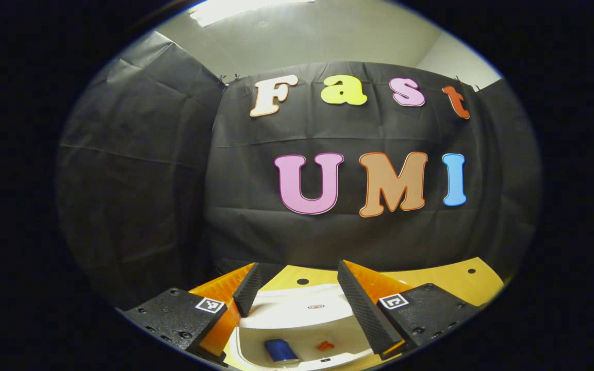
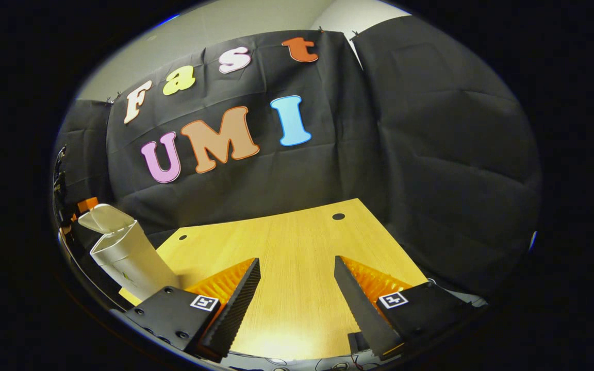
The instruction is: Press the lid of the desktop garbage bin to open it, pick up the crumpled paper on the desktop and throw it into the bin, then pick up the pop can on the desktop and drop it into the bin, and finally close the garbage bin lid.
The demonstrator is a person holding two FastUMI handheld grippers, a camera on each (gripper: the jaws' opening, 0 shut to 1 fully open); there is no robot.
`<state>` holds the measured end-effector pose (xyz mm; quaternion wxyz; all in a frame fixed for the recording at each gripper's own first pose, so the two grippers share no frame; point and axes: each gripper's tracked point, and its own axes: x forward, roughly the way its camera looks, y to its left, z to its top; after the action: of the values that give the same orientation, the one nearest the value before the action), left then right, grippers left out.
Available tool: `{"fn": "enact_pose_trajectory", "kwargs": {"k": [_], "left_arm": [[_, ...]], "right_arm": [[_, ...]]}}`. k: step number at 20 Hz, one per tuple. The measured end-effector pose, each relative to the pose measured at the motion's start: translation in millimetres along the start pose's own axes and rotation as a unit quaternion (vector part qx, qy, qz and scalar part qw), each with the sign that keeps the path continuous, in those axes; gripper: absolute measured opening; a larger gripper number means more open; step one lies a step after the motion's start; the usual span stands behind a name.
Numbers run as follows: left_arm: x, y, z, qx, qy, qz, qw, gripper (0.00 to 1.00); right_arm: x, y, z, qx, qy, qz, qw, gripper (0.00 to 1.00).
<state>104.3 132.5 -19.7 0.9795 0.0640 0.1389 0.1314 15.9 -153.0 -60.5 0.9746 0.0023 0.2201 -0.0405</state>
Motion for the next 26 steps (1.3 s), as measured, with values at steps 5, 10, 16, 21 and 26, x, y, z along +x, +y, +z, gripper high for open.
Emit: {"fn": "enact_pose_trajectory", "kwargs": {"k": [5, 10, 16, 21, 26], "left_arm": [[-16, -17, -74, 0.004, 0.059, -0.001, 0.998, 0.93], [-18, -16, -88, 0.015, 0.042, 0.001, 0.999, 0.92], [-17, -9, -85, 0.054, -0.001, 0.032, 0.998, 0.92], [-19, -12, -88, 0.023, -0.012, 0.04, 0.999, 0.93], [-18, -12, -93, 0.009, -0.001, 0.04, 0.999, 0.94]], "right_arm": [[6, 16, 3, -0.019, 0.006, 0.011, 1.0, 0.96], [9, 16, 0, -0.02, 0.015, 0.005, 1.0, 0.96], [11, 8, -17, -0.007, 0.036, -0.003, 0.999, 0.96], [15, 4, -20, 0.005, 0.043, -0.004, 0.999, 0.96], [20, 14, -25, -0.004, 0.052, 0.009, 0.999, 0.96]]}}
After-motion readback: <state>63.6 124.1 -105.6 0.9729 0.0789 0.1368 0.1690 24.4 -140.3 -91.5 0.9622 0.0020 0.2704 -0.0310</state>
